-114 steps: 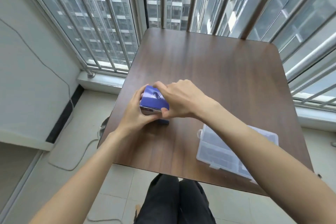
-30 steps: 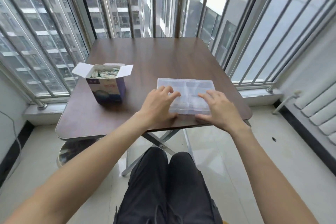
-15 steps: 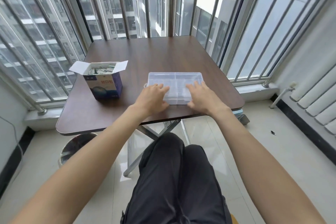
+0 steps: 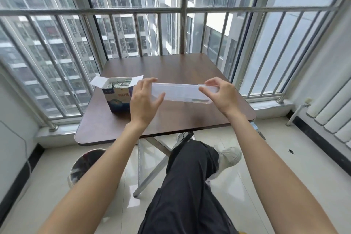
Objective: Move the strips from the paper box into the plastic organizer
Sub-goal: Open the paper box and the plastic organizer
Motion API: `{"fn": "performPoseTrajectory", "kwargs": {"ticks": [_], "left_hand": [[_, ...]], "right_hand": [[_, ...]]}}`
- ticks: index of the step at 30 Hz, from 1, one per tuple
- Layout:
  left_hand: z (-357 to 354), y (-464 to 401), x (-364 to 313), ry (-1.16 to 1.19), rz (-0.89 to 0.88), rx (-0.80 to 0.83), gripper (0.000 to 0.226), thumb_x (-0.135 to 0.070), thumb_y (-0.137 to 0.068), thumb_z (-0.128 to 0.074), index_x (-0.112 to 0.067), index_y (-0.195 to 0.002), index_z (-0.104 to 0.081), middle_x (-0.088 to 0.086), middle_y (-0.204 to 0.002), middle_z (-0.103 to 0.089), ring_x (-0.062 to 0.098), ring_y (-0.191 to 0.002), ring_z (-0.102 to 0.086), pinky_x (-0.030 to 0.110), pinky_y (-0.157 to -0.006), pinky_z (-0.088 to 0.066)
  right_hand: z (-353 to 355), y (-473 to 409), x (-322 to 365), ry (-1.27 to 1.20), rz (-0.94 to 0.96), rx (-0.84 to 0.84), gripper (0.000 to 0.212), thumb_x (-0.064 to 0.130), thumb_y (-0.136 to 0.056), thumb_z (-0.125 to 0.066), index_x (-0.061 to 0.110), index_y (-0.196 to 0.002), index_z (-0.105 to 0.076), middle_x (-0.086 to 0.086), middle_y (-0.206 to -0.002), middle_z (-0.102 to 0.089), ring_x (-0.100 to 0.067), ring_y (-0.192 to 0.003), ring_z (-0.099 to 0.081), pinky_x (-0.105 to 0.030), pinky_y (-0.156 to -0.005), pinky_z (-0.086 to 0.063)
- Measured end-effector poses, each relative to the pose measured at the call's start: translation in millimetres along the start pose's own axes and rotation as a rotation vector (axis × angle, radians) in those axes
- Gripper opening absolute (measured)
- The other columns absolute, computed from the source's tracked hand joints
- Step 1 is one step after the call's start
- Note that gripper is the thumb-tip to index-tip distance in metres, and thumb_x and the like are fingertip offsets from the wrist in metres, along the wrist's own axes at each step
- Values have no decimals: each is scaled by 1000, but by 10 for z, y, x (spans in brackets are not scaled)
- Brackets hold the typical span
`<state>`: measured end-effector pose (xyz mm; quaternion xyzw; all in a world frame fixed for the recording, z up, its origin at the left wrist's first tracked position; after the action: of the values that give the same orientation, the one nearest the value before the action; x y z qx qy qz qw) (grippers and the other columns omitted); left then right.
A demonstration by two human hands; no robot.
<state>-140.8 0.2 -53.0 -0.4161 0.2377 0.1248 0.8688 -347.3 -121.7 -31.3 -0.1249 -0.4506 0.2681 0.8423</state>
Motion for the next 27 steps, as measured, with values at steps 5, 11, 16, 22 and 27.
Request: {"fn": "performPoseTrajectory", "kwargs": {"ticks": [5,11,16,22,27], "left_hand": [[-89,139,125,244,425,183,72,-44,-82,-67,-11,-139,-38,8,-135,-50,20,-123,-48,36,-104,-39],[-108,52,230,250,396,129,50,-29,-79,-74,-11,-122,-55,1,-110,-64,10,-88,-62,29,-87,-50],[-64,-54,285,227,559,268,67,-69,-70,-60,-14,-109,-59,-4,-106,-64,12,-97,-59,29,-89,-45],[-101,-48,362,4,534,412,52,-40,-78,-73,-16,-119,-53,-6,-91,-63,14,-93,-61,32,-90,-45],[-207,-24,414,8,502,437,49,-14,-76,-70,-13,-124,-58,-6,-91,-62,12,-82,-61,23,-83,-43]], "right_hand": [[-70,51,-70,13,56,152,23,39,-76,-76,19,-87,-71,11,-88,-70,-5,-88,-64,-18,-76,-46],[-117,-262,-60,1,69,-2,26,45,-83,-66,19,-90,-67,8,-86,-67,-3,-70,-52,-21,-63,-37],[-179,-566,-83,-58,36,-6,26,48,-86,-62,23,-91,-62,10,-88,-64,-10,-84,-58,-28,-73,-44],[-278,-966,-176,-246,-242,-97,38,24,-92,-59,13,-126,-46,-3,-111,-58,-13,-94,-56,-15,-72,-41],[-477,-868,-492,64,-286,504,51,29,-94,-55,11,-139,-41,-8,-150,-33,-21,-139,-29,-34,-112,-27]]}}
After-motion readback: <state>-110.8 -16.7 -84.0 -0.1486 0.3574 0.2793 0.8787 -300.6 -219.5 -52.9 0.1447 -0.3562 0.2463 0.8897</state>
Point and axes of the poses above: each hand's wrist, its own y-axis away from the middle knuckle, its own z-axis out of the back of the hand, x = y × z, the point moved 1 cm from there along -y, towards the middle knuckle
